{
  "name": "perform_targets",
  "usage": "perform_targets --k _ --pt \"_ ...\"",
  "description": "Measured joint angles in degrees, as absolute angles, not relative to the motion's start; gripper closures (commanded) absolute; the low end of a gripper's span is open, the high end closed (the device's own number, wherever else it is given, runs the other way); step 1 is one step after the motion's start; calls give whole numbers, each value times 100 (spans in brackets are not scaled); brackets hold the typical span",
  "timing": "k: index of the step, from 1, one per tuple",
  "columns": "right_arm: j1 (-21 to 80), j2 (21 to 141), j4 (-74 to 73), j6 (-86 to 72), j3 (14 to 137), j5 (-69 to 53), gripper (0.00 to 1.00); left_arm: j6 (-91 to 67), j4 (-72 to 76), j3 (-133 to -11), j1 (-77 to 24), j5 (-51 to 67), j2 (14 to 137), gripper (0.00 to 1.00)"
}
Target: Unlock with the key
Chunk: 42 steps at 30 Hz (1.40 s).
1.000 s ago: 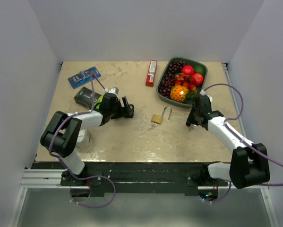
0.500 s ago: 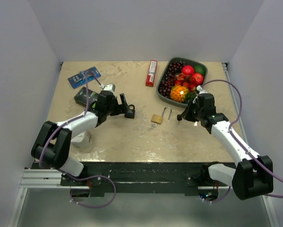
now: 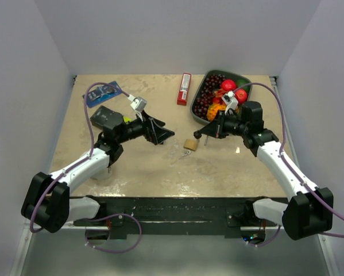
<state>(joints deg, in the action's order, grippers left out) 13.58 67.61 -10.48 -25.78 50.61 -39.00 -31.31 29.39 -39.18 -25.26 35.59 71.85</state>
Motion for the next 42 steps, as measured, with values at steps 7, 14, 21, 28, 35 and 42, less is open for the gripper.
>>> perform_targets --k 7,14,21,28,35,42 --pt "1533 6731 -733 -2749 5509 -5142 100 -3105 2860 -4309 -2714 4792 7207 7" --pt "1719 6657 -344 -3105 5708 -5961 100 -2700 2241 -4901 -2952 5251 7255 12" --pt "1988 6622 93 -3444 5732 -6287 100 -2375 1763 -5188 -3009 5846 7341 27" --pt "2128 6622 397 -3712 5732 -6427 100 -2117 1455 -5282 -3354 6163 7441 52" --pt "2132 6622 449 -3782 5732 -6427 100 -1964 1323 -5295 -3400 6228 7441 82" --pt "2132 6626 375 -3704 5732 -6410 100 -1726 1079 -5312 -3404 6173 7441 100"
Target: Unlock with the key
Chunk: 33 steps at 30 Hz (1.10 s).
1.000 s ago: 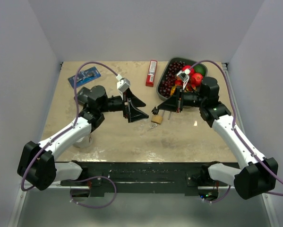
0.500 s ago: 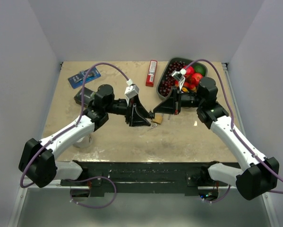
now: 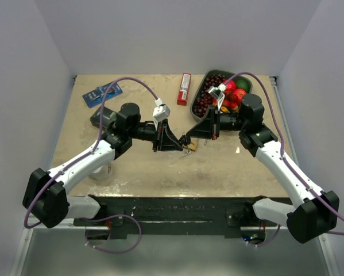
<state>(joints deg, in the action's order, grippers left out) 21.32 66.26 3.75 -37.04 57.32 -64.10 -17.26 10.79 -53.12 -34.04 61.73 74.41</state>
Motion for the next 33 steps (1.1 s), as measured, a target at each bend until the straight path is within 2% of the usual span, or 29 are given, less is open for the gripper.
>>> perform_targets --k 5,7,11,12,15,19,25,33 --pt "2137 6637 150 -3433 5732 -6337 100 -1201 454 -5459 -3426 5830 7435 100" --pt "2137 6643 -51 -3232 5732 -6204 95 -908 119 -5524 -3444 5561 7417 100" --pt "2145 6761 -639 -2751 5774 -5916 72 -279 -528 -5555 -3544 4821 7301 100" --pt "2147 6796 -790 -2624 5789 -5833 62 -152 -646 -5553 -3579 4665 7273 100" --pt "2209 6897 -1170 -2283 5843 -5586 48 222 -895 -5548 -3662 4305 7181 100" --pt "2412 7076 -1553 -1885 5996 -5304 39 598 -1046 -5537 -3874 4038 7091 100" --pt "2589 7161 -1785 -1546 6012 -4851 36 961 -1221 -5393 -4115 3708 7081 100" --pt "2910 7207 -1894 -1382 6010 -4598 48 1031 -1271 -5352 -4143 3476 7081 100"
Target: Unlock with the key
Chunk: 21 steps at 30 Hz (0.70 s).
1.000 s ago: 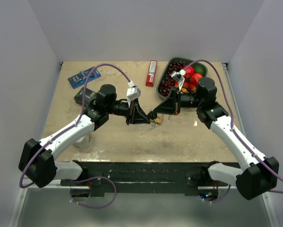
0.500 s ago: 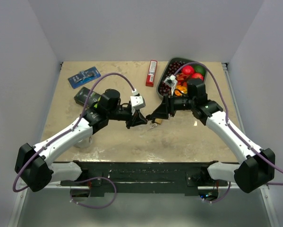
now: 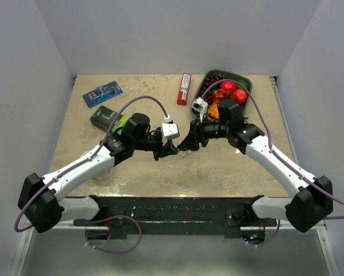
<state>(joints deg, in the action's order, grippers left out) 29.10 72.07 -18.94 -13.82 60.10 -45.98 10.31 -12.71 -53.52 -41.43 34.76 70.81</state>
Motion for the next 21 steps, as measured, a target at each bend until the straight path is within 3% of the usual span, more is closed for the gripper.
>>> perform_targets --k 2,10,16,17,18,21 --pt "3013 7216 -1883 -1385 5990 -4598 52 1028 -1271 -5354 -4145 3452 7081 100" --pt "3122 7216 -1745 -1339 5854 -4515 98 993 -1398 -5352 -4165 3424 7126 100" --pt "3183 7214 -1643 -1188 5760 -4466 100 821 -1542 -5352 -4163 3398 7150 97" --pt "3192 7214 -1623 -1181 5745 -4445 100 797 -1549 -5352 -4163 3389 7157 90" --pt "3205 7207 -1581 -1179 5721 -4416 100 753 -1551 -5352 -4160 3369 7164 66" --pt "3236 7129 -1376 -1245 5577 -4182 100 631 -1527 -5352 -4163 3253 7196 29"
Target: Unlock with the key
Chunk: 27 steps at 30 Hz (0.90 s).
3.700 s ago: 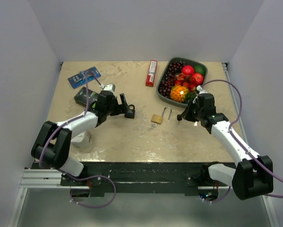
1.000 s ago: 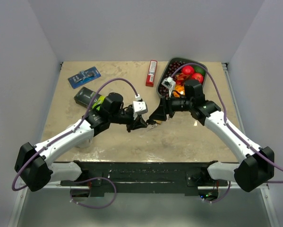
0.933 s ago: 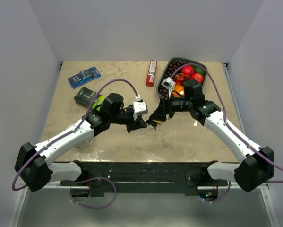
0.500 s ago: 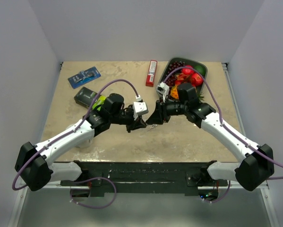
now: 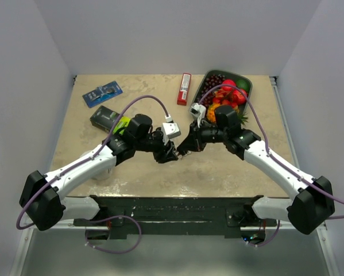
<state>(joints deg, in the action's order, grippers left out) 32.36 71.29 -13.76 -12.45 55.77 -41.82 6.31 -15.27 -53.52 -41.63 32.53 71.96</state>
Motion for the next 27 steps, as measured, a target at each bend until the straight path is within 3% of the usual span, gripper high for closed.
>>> perform_targets --k 3,9,14,21,27 --pt "3271 7006 -1177 -1319 5332 -3785 100 454 -1376 -5354 -4152 3063 7216 20" --pt "3315 6687 -797 -1306 4847 -2600 100 -244 -1105 -5349 -3514 3179 7192 17" --pt "3483 6173 -202 -1212 4397 -1715 100 -1673 -414 -5218 -2864 3363 7065 18" --pt "4047 5835 655 -895 4165 -784 100 -4327 1063 -4921 -2840 3546 7463 26" --pt "4539 5841 854 -456 4165 -141 100 -5572 1678 -4646 -2840 3555 8051 27"
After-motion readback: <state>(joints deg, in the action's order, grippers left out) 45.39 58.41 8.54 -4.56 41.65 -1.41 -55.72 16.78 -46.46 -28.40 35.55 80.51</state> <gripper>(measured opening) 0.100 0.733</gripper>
